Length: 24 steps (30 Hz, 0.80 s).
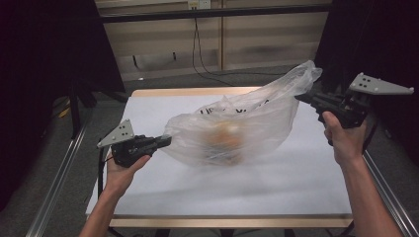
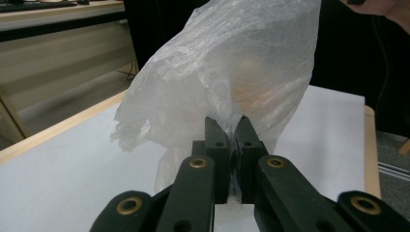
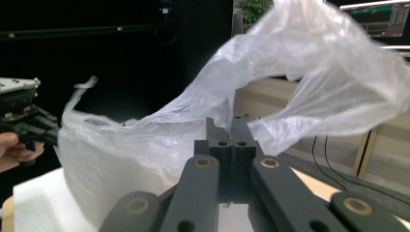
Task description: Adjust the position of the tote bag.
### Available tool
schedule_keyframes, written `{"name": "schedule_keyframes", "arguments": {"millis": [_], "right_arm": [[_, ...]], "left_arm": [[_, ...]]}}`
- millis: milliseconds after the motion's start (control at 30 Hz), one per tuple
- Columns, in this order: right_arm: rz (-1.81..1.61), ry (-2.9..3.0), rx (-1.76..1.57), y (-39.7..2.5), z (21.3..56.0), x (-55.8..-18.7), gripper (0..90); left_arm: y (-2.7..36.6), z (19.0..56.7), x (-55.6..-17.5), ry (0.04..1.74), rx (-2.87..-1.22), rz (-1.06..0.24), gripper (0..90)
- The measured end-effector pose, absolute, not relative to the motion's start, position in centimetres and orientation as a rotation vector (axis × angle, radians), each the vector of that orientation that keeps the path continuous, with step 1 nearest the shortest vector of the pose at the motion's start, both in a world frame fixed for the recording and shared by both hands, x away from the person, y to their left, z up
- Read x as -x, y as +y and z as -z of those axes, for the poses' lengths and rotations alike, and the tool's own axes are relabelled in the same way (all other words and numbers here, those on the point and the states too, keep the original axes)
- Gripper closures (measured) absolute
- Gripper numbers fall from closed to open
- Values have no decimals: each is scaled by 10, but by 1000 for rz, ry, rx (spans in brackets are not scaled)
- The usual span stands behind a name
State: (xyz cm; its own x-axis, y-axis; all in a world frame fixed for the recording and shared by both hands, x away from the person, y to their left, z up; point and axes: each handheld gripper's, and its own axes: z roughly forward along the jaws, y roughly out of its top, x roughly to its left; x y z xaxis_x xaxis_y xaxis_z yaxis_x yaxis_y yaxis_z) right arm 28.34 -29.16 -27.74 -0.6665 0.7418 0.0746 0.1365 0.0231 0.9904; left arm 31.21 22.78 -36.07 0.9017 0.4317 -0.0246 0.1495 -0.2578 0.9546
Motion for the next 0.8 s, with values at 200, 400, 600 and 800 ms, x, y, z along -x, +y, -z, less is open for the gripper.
{"name": "schedule_keyframes", "arguments": {"millis": [200,400,600,800], "right_arm": [[-1654,1886,-911,-287,299,-283,900],[-1648,1917,-920,-285,312,-284,900],[-1642,1952,-950,-283,331,-286,900],[-1603,1985,-1012,-285,356,-292,900]], "left_arm": [[226,378,-314,447,-1886,-295,881],[227,386,-316,456,-1900,-285,881],[224,396,-317,478,-1919,-270,881],[221,405,-320,473,-1963,-264,879]]}}
